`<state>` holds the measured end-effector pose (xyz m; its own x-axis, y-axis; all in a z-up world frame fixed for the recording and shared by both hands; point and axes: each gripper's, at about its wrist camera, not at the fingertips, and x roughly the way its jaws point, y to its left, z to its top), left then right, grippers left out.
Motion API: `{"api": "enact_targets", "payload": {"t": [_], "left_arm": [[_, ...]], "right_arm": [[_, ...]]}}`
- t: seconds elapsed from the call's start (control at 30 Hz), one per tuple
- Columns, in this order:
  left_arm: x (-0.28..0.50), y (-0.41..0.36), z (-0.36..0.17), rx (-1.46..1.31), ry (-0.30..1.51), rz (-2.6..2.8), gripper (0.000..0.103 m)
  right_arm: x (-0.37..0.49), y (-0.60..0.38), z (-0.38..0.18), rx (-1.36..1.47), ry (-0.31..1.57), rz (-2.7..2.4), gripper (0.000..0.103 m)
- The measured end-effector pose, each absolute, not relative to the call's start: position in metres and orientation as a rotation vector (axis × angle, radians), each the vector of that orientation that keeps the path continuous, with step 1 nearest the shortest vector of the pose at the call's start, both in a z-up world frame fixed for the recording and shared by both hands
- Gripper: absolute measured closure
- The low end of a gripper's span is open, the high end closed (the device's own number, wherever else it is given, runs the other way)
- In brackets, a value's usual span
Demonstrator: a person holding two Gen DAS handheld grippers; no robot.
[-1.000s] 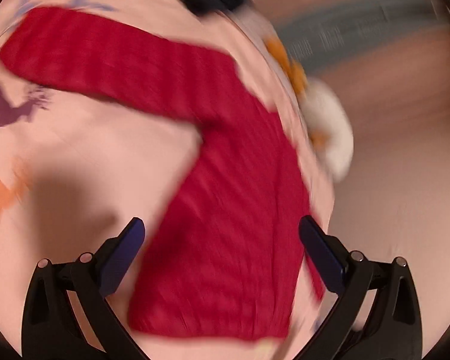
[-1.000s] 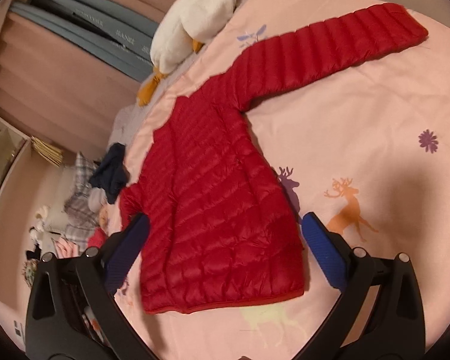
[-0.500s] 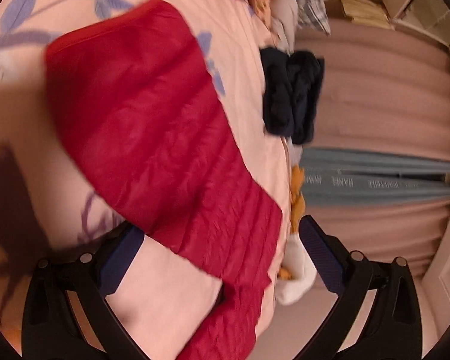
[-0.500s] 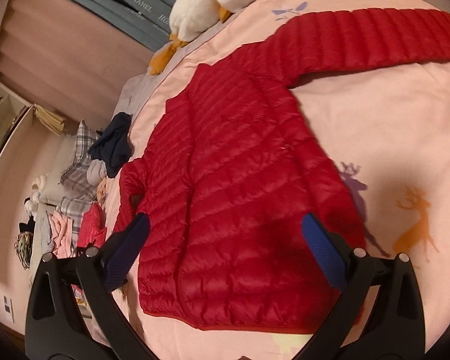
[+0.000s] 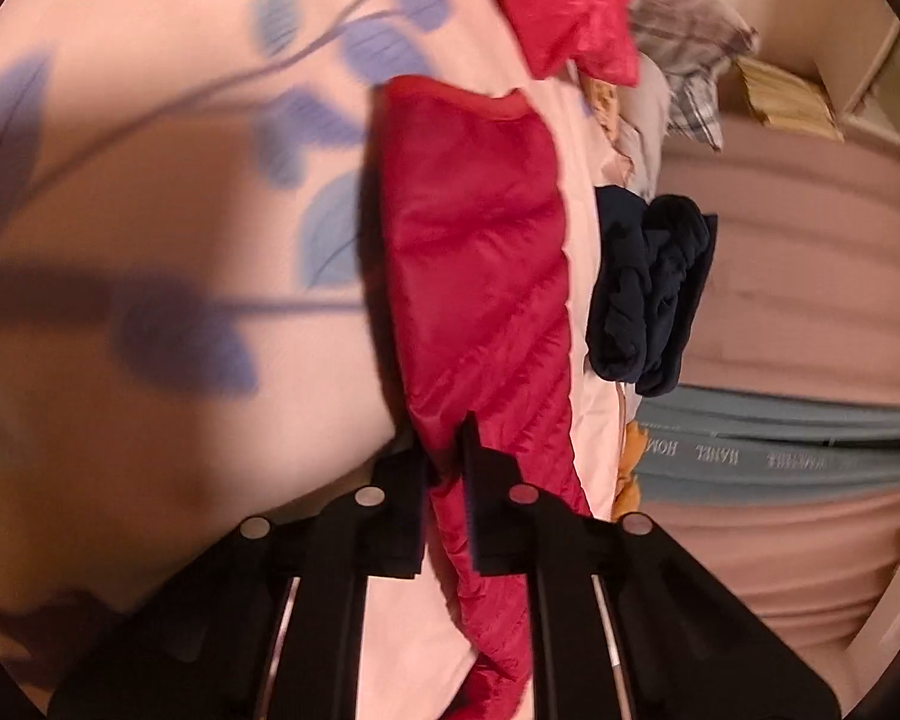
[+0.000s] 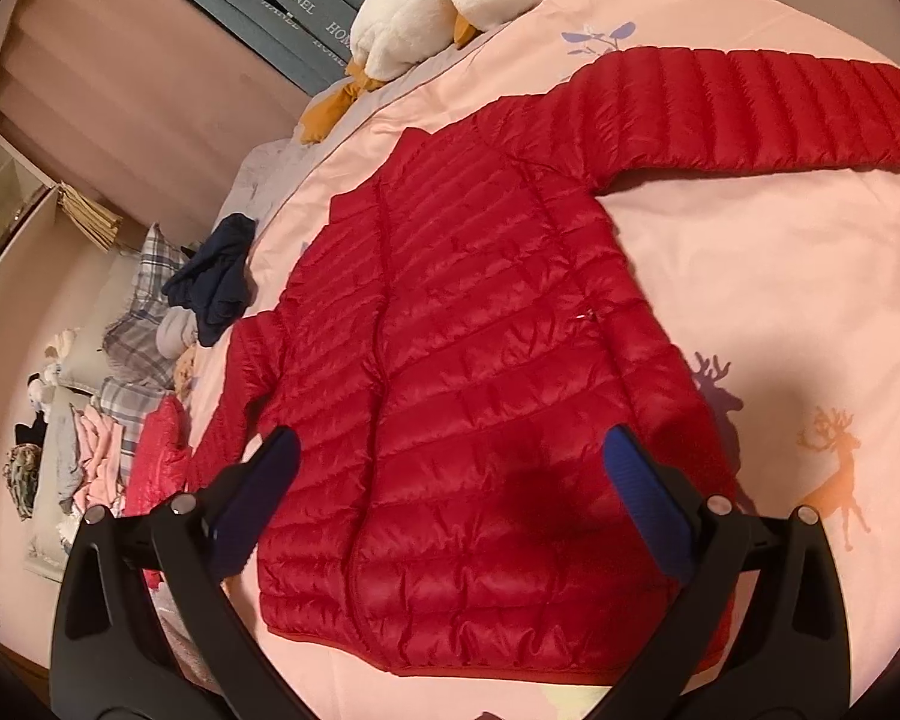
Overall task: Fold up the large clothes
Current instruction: 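Lower the left tool onto the red jacket's side edge and close it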
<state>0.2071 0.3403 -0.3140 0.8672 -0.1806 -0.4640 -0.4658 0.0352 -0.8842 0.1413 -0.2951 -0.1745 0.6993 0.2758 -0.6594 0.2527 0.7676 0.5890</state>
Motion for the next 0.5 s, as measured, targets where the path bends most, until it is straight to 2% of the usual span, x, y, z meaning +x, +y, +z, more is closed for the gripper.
{"api": "enact_targets", "payload": {"t": [0.1,0.2,0.37,0.5], "left_arm": [[0.206,0.345,-0.306,-1.493,0.534,0.215,0.097],[0.208,0.336,-0.272,-1.273,0.557,0.220,0.098],[0.218,0.304,-0.190,-0.941,0.507,0.175,0.098],[0.231,0.244,-0.118,-0.601,0.468,0.116,0.098]], "right_arm": [[0.146,-0.293,-0.177,0.715,0.831,0.003,0.002],[0.151,-0.287,-0.179,0.700,0.845,0.008,0.002],[0.160,-0.273,-0.176,0.661,0.852,0.032,0.002],[0.162,-0.266,-0.173,0.640,0.843,0.056,0.002]]}}
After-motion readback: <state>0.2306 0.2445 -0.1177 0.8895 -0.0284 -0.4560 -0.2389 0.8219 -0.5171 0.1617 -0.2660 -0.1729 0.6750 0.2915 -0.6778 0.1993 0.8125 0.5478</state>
